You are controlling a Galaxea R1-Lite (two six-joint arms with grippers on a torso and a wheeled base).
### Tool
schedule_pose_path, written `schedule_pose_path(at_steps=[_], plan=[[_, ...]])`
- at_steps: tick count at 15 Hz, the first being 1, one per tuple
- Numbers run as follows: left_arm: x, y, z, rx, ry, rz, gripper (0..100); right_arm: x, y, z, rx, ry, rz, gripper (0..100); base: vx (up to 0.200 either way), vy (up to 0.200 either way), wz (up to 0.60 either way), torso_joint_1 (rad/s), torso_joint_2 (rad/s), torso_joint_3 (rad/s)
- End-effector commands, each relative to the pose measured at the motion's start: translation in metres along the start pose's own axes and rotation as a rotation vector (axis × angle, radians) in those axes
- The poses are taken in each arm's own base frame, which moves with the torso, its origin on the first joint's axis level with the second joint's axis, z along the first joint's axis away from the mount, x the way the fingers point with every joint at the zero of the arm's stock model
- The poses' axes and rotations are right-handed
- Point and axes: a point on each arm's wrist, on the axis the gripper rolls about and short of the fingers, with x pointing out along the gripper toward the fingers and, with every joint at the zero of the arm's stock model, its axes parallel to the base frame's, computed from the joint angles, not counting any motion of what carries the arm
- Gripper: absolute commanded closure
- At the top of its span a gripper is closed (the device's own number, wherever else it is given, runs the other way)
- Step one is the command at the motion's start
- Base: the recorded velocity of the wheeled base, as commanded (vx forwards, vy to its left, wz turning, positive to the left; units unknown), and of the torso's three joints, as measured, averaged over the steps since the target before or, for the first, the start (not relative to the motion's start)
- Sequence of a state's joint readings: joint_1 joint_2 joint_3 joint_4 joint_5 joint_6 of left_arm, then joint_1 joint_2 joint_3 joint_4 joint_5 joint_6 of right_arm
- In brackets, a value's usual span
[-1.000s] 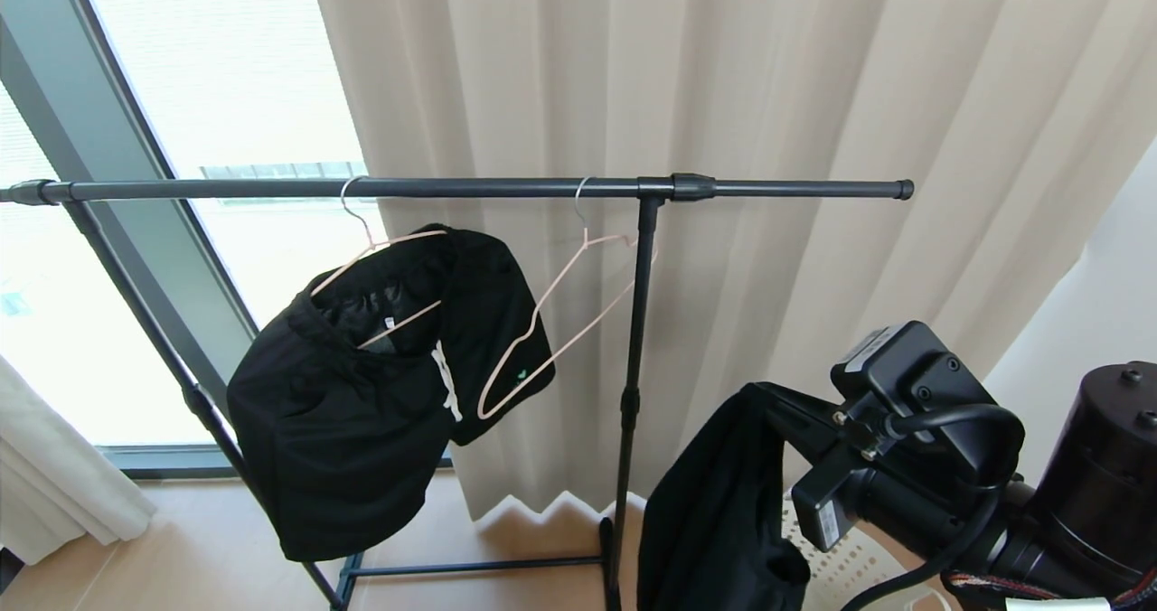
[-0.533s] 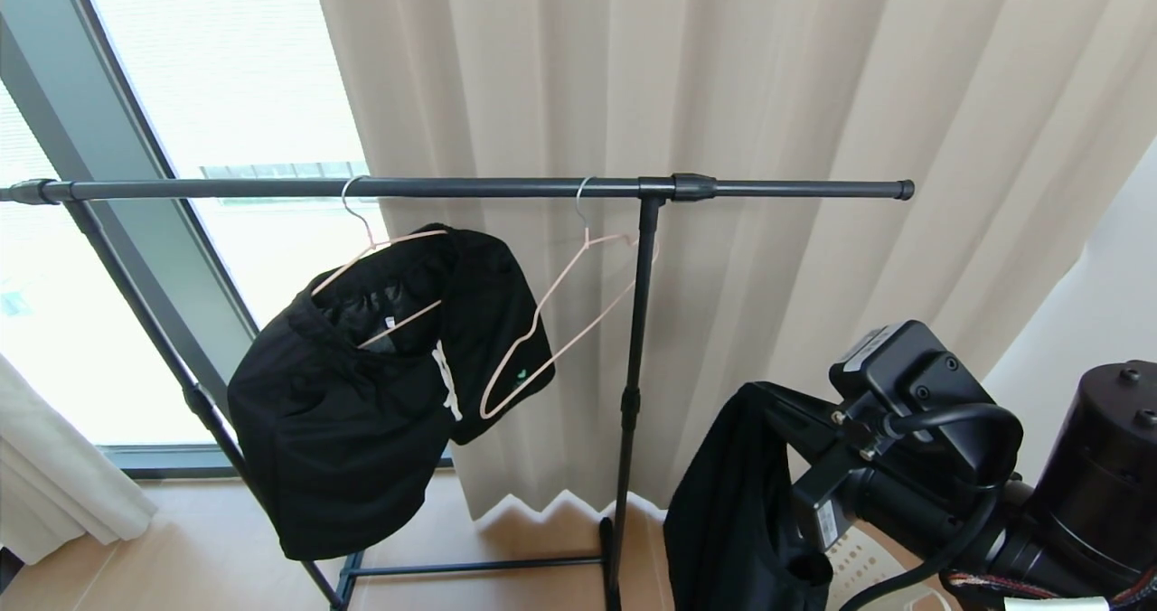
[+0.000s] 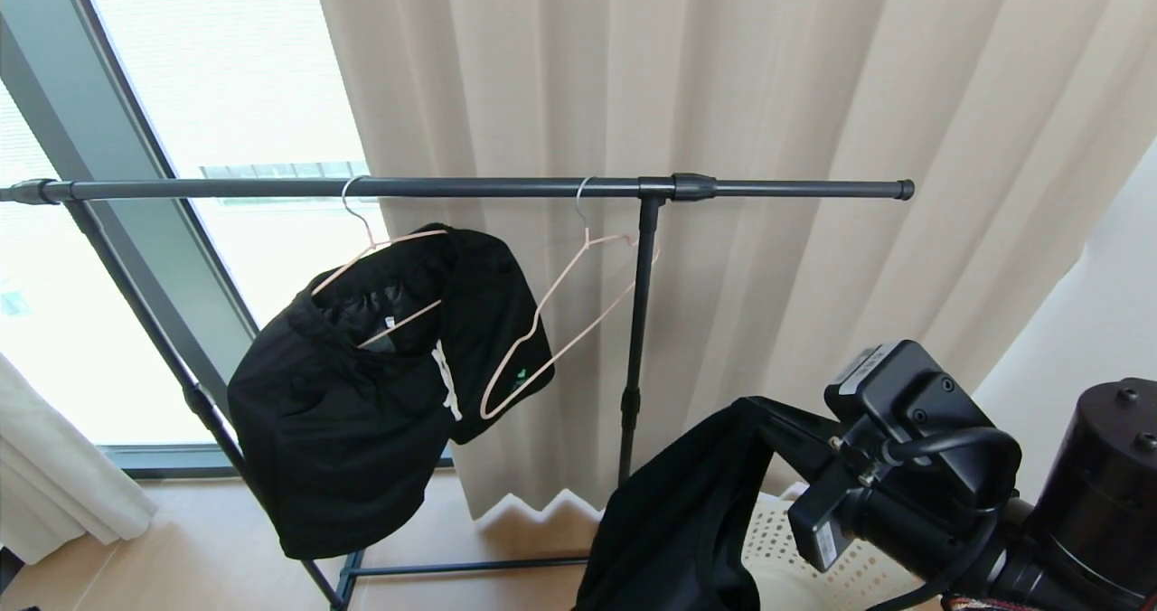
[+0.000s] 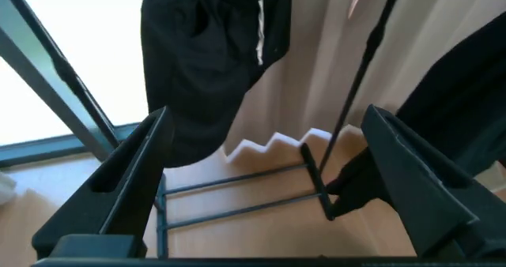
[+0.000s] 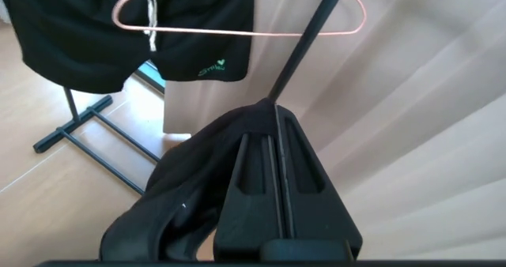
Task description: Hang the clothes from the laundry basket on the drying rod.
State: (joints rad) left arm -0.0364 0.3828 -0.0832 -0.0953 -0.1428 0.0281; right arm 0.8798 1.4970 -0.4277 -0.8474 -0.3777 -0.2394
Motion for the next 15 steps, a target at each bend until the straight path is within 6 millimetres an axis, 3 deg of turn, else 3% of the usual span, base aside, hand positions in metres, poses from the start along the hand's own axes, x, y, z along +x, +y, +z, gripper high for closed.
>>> schedule_pose_path(at_steps=[1,2,3,6,8,10,12,15], plan=[[0.039,-0.002,0.045,-0.173,0.171,-0.154,0,-0.005,0.008,-0.004,-0.022,-0.004,0.039,100,0.000,0.000,0.00,0.000,0.00,0.000],[0.044,-0.006,0.057,-0.218,0.173,-0.205,0,-0.006,0.009,-0.004,-0.032,-0.008,0.047,100,0.000,0.000,0.00,0.000,0.00,0.000],[0.060,-0.021,0.086,-0.294,0.204,-0.333,0,-0.004,0.010,-0.002,-0.050,-0.020,0.041,100,0.000,0.000,0.00,0.000,0.00,0.000],[0.108,-0.056,0.110,-0.250,0.292,-0.401,0,0.013,0.015,0.008,-0.042,-0.022,0.016,100,0.000,0.000,0.00,0.000,0.00,0.000],[0.148,-0.077,0.123,-0.234,0.240,-0.432,0,0.036,0.022,0.006,-0.021,0.019,-0.039,100,0.000,0.000,0.00,0.000,0.00,0.000],[0.177,-0.106,0.119,-0.147,0.232,-0.504,0,0.061,0.021,0.018,0.010,0.014,-0.113,100,0.000,0.000,0.00,0.000,0.00,0.000],[0.195,-0.130,0.098,-0.103,0.271,-0.532,0,0.087,0.015,0.023,0.064,0.007,-0.165,100,0.000,0.000,0.00,0.000,0.00,0.000],[0.194,-0.153,0.073,-0.093,0.270,-0.530,0,0.099,0.017,0.020,0.245,0.011,-0.206,100,0.000,0.000,0.00,0.000,0.00,0.000]])
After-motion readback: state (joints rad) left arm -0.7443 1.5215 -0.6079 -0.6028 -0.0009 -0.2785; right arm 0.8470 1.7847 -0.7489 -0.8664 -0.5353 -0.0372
